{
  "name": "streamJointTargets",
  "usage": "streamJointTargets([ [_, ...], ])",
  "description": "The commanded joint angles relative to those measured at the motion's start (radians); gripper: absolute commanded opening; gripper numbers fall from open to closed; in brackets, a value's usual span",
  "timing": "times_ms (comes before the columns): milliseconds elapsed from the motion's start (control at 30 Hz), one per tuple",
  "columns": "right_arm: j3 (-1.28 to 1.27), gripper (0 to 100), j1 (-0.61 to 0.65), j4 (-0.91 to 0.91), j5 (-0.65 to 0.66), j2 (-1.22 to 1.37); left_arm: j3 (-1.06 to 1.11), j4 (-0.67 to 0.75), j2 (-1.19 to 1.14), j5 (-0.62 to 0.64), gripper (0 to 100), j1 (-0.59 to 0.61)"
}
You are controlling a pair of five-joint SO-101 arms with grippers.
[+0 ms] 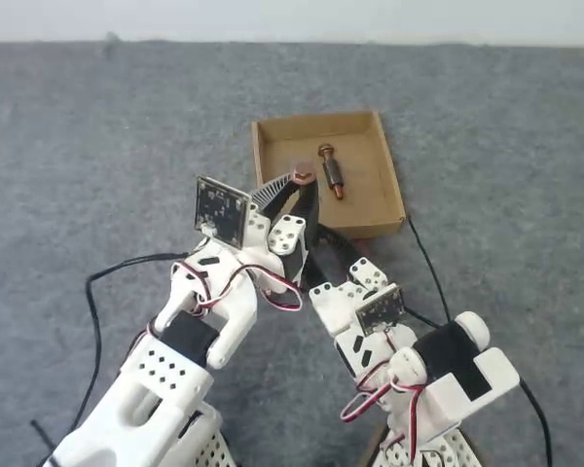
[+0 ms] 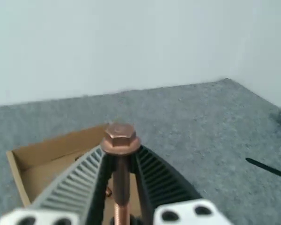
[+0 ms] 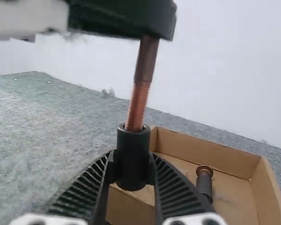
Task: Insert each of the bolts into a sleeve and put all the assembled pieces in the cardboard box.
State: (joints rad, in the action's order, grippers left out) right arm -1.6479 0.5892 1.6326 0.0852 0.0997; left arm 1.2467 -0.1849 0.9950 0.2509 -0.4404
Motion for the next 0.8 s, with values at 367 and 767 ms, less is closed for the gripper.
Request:
streamJointTargets([
  [367, -0.023, 0.6, -0.002, 0.005, 0.000, -0.004, 0.059, 0.002, 0.038, -0.009, 1, 0.006],
  [767, -0.021, 0.6, -0.042, 0.005, -0.003, -0.005, 0.170, 0.002, 0.038, -0.011, 1, 0.012],
])
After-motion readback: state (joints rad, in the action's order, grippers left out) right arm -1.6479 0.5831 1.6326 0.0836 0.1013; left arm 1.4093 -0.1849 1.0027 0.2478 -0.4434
